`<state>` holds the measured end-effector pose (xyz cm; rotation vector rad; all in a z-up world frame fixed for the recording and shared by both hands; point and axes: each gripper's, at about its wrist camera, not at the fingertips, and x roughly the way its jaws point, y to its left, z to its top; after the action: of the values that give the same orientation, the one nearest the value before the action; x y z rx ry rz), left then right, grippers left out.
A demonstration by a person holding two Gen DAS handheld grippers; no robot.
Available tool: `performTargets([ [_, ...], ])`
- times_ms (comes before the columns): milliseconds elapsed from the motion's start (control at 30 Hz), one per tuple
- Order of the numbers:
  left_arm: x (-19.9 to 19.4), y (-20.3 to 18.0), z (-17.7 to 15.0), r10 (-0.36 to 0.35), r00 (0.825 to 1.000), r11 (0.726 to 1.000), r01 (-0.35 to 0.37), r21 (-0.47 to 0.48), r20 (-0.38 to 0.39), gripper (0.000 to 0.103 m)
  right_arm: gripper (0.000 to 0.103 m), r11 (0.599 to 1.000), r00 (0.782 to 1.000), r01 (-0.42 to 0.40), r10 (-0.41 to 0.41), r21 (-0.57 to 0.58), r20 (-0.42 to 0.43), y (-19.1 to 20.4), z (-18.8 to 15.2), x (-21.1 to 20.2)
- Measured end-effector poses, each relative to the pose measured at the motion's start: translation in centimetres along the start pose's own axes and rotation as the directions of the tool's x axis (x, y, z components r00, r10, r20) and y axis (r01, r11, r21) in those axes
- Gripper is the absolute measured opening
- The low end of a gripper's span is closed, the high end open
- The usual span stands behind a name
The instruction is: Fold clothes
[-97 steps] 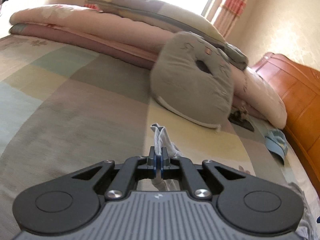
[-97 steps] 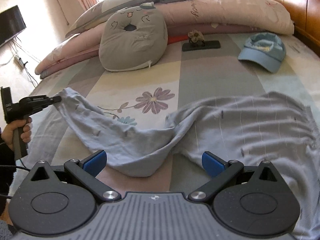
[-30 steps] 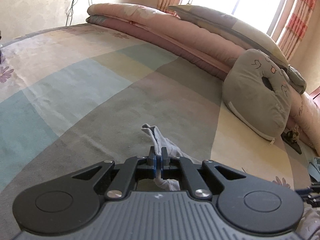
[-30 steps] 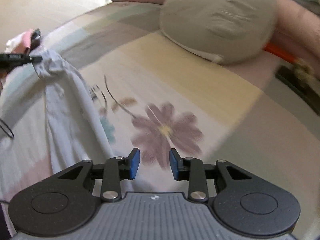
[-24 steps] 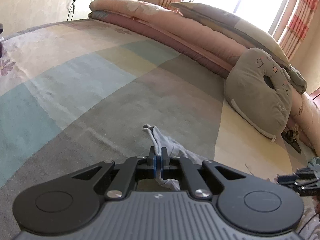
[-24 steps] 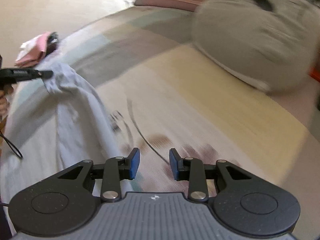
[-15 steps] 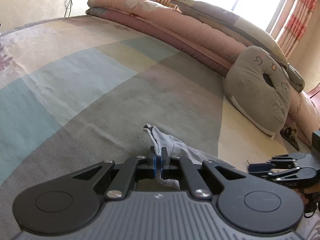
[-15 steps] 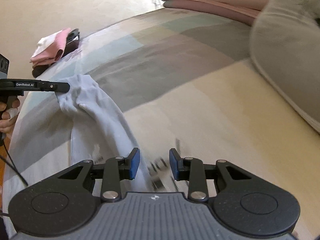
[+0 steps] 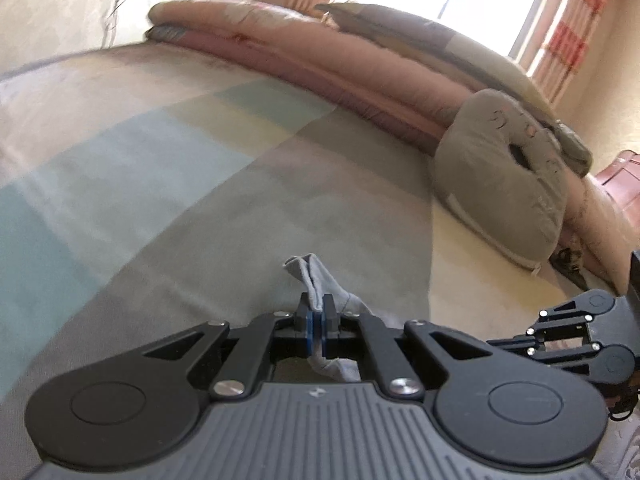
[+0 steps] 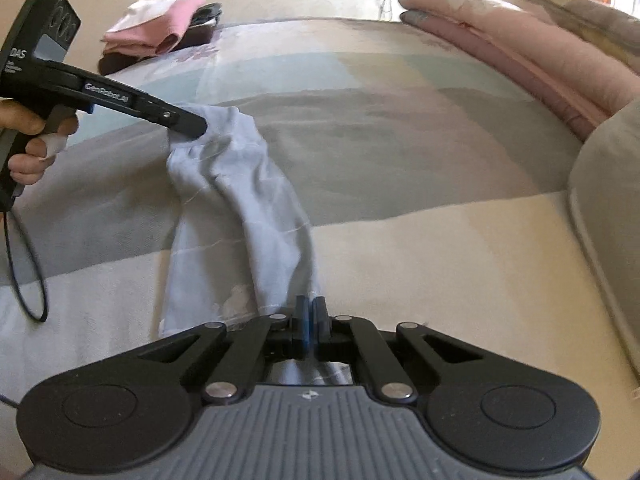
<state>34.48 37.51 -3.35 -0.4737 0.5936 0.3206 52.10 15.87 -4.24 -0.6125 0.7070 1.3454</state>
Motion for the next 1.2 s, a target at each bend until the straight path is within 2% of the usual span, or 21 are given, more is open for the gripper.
performTargets([
  [100,0.6,-0.8,1.9,-0.028,0.999,0.998,0.026,0.055,0.032,0.002,0.003,0.999,0.998,0.055,-0.055,0.003,0.012,-1.2,0.8,-0.4],
  [267,3.5,-1.7,4.2,-0.058,0.998,0.995,0.055,0.081,0.038,0.002,0.003,0.987,0.987,0.156,-0.157,0.026,0.036,-3.8,2.2,-1.3],
  [500,7.6,-3.1,7.6,-0.102,0.994,0.988,0.096,0.118,0.044,0.002,0.002,0.955,0.956,0.284,-0.289,0.081,0.057,-7.6,3.7,-1.8],
  [667,10.5,-3.7,9.3,-0.124,0.992,0.984,0.118,0.135,0.032,0.002,0.003,0.934,0.936,0.346,-0.351,0.093,0.042,-10.2,4.2,-0.5],
  [800,12.4,-3.4,8.6,-0.104,0.994,0.982,0.108,0.155,-0.034,0.004,0.003,0.925,0.929,0.368,-0.37,0.099,0.009,-11.2,3.8,1.5],
  [833,12.8,-3.1,8.6,-0.089,0.995,0.984,0.095,0.149,-0.048,0.009,0.003,0.923,0.927,0.372,-0.374,0.101,-0.001,-11.4,3.5,2.1],
  [933,13.0,-2.1,9.0,0.022,1.0,0.988,-0.02,0.153,-0.009,0.008,0.005,0.911,0.921,0.39,-0.39,0.134,-0.027,-11.7,2.7,3.1],
  [1000,12.5,-1.2,9.6,0.049,0.999,0.991,-0.05,0.121,0.007,0.007,0.009,0.9,0.914,0.402,-0.406,0.167,-0.008,-11.7,2.3,2.5],
  [1067,13.4,-1.5,9.6,0.043,0.999,0.99,-0.042,0.134,-0.005,0.011,0.023,0.888,0.904,0.416,-0.428,0.198,0.02,-11.2,2.2,1.2],
  [1200,15.2,-2.2,9.6,0.031,0.999,0.987,-0.025,0.16,-0.03,0.018,0.031,0.909,0.929,0.322,-0.357,0.266,0.094,-9.6,1.8,-2.1],
])
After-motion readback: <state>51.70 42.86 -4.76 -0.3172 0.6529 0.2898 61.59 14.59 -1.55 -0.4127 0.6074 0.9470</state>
